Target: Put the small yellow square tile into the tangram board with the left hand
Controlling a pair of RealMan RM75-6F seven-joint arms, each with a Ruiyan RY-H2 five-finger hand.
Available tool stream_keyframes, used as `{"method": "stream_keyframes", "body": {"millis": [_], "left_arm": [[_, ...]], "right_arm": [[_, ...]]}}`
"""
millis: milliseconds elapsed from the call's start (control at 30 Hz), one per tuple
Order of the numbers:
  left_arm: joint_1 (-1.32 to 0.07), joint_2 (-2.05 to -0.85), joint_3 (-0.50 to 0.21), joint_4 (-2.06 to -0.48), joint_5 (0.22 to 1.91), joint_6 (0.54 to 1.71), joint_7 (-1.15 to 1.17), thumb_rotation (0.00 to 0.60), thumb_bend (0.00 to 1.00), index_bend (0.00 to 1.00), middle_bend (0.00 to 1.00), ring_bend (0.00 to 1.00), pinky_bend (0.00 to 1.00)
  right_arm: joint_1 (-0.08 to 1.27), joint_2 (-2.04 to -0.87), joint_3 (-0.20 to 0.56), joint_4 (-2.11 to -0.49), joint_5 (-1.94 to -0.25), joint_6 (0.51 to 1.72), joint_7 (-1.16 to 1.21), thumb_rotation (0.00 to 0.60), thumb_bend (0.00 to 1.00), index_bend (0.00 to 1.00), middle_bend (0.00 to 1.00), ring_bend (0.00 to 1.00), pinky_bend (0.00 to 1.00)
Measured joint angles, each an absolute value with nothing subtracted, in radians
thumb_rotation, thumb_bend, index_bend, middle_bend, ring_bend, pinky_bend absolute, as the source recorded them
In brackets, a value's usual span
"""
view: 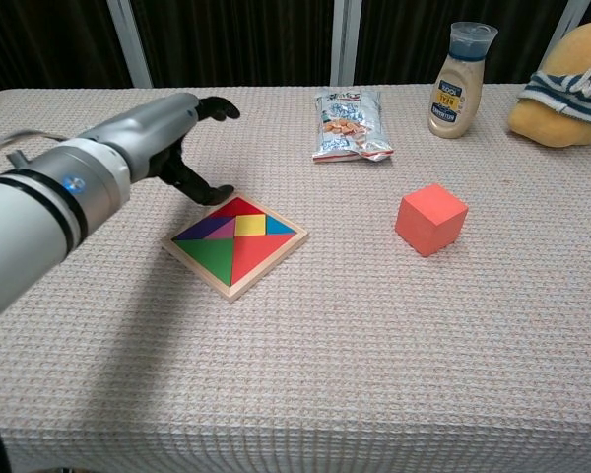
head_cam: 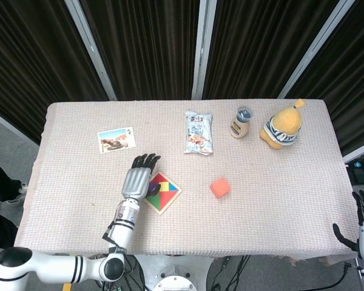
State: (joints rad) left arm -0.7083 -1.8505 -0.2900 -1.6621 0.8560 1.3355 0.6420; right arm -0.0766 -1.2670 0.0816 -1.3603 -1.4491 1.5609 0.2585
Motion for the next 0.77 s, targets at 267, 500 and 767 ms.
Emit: {"method": "stream_keyframes", "body": {"millis": [267, 500, 767], "left_arm": [[-0.539, -1.62, -0.119, -1.651, 1.197, 1.484, 0.422, 0.6, 0.2, 0.1, 0.06, 0.0, 0.0], [-0.346, -1.453, 0.074, -1.536, 1.41, 1.614, 0.215, 0.6, 0.0, 0.1, 0.06, 0.0, 0.0], [-0.195, -1.447, 0.12, -1.38, 1.475, 1.718, 0.119, 0.6, 0.0, 0.1, 0.06, 0.0, 0.0]], "right_arm": [[-0.081, -1.269, 0.083, -1.365, -1.446, 1.567, 0.25, 0.6, 0.21, 0.0, 0.0, 0.0, 0.0], [-0.075, -1.277, 0.078, -1.383, -1.452, 1.56, 0.211, 0.6, 0.21, 0.0, 0.0, 0.0, 0.0], [-0.071, -1.275, 0.073, -1.431, -1.47, 1.57, 0.153, 0.6, 0.21, 0.0, 0.0, 0.0, 0.0]]}}
